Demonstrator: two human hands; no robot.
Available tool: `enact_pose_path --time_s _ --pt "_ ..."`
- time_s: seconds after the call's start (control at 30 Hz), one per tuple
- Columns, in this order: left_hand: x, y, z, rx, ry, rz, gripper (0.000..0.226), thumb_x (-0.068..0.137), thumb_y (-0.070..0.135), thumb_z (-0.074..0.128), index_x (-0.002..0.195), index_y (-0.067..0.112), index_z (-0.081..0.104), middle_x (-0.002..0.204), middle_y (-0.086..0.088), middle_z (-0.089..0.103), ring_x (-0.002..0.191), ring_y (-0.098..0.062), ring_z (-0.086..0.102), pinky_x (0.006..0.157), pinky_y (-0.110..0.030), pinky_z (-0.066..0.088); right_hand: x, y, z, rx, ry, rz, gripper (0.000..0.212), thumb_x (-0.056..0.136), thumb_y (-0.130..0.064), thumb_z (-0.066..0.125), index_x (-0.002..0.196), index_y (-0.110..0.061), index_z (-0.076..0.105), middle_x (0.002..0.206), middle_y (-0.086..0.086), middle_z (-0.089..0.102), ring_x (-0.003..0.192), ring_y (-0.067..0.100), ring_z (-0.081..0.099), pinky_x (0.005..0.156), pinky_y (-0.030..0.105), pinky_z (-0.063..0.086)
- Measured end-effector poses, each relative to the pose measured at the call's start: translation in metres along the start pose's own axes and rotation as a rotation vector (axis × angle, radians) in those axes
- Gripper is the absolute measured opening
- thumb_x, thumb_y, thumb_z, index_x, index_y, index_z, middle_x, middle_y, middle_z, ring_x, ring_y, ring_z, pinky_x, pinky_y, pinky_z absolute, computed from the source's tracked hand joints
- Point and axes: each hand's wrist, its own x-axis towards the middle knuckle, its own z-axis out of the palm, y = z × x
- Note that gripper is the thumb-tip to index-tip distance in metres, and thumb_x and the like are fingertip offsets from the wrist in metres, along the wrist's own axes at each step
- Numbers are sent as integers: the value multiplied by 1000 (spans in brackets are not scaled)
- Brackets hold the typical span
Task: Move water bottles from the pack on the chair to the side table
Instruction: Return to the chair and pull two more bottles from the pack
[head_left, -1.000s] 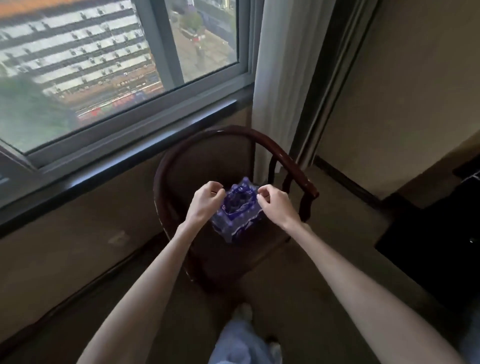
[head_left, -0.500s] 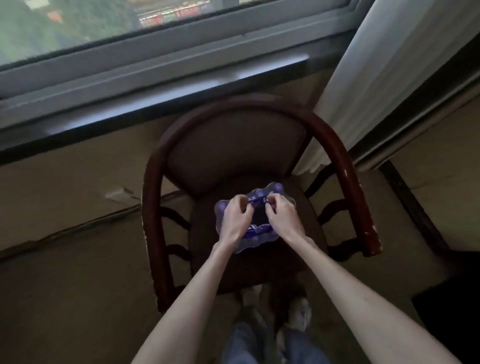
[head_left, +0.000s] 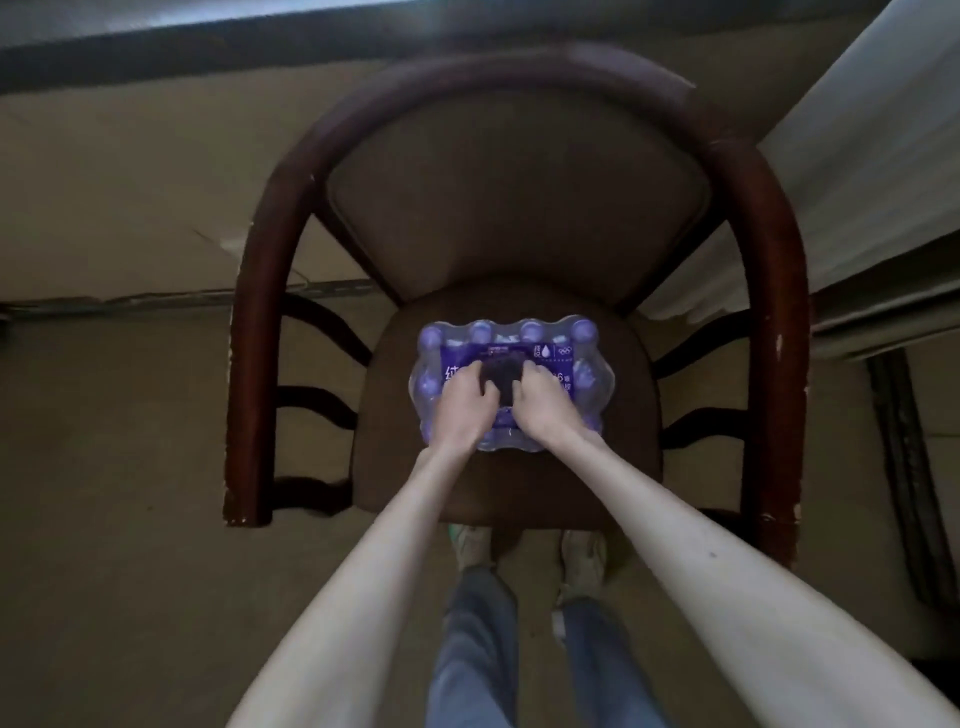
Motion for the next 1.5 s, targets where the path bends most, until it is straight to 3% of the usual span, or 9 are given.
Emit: enact_pose_path --time_s 0.17,0.27,0.33,0.37,0.47,0.6,0.73,1.1,1.5 --pt "13 4 25 -43 69 -214 37 95 8 44 130 -3 43 131 -21 52 122 -35 49 101 -43 39 12 -4 9 125 -22 138 50 94 -17 50 138 -2 33 140 21 44 125 39 48 102 51 42" --pt "7 0 31 -239 161 -139 41 93 8 50 132 0 46 101 41 60 101 15 50 82 -28 37 11 -2 16 206 26 158 47 96 -19 47 139 -11 30 141 15 41 129 37 44 104 53 39" --pt "0 10 30 -550 273 -16 41 80 9 65 121 15 60 88 39 60 93 9 54 91 -32 17 11 0 19 276 53 174 40 98 -21 43 136 -13 35 138 14 44 127 35 46 102 51 39" --pt "1 12 31 -688 304 13 40 76 10 68 113 23 62 96 26 64 95 -3 58 66 -59 37 12 0 20 300 58 174 37 99 -22 42 134 -13 37 137 14 46 126 34 47 102 50 38" --pt "3 10 24 -544 152 -92 30 92 13 55 121 15 53 111 -7 66 105 -19 63 97 -49 48 17 -3 18 342 71 162 34 100 -23 41 132 -13 40 134 15 50 125 33 49 104 47 38" --pt "7 3 28 -352 218 -64 22 90 17 56 110 16 50 105 2 61 102 -14 57 101 -42 44 21 -6 18 337 102 174 35 99 -20 43 129 -3 40 130 20 52 121 37 51 103 50 41" --pt "8 0 41 -90 142 -112 38 96 15 48 129 -4 43 131 -27 50 122 -41 45 103 -46 34 18 -5 23 254 144 206 31 98 -27 44 124 -11 42 123 15 55 111 33 57 92 48 48" --pt "14 4 12 336 -22 45 16 95 11 48 104 10 62 101 -10 69 91 -24 67 81 -36 51 28 -1 26 -201 141 79 23 97 -13 41 114 1 49 114 24 59 103 40 57 78 40 43" --pt "-4 -14 -3 478 22 355 31 86 21 65 113 12 53 110 -7 63 89 -22 68 67 -32 54 6 3 15 -263 175 -64 31 96 -12 47 126 -11 38 110 14 65 94 26 68 77 41 57"
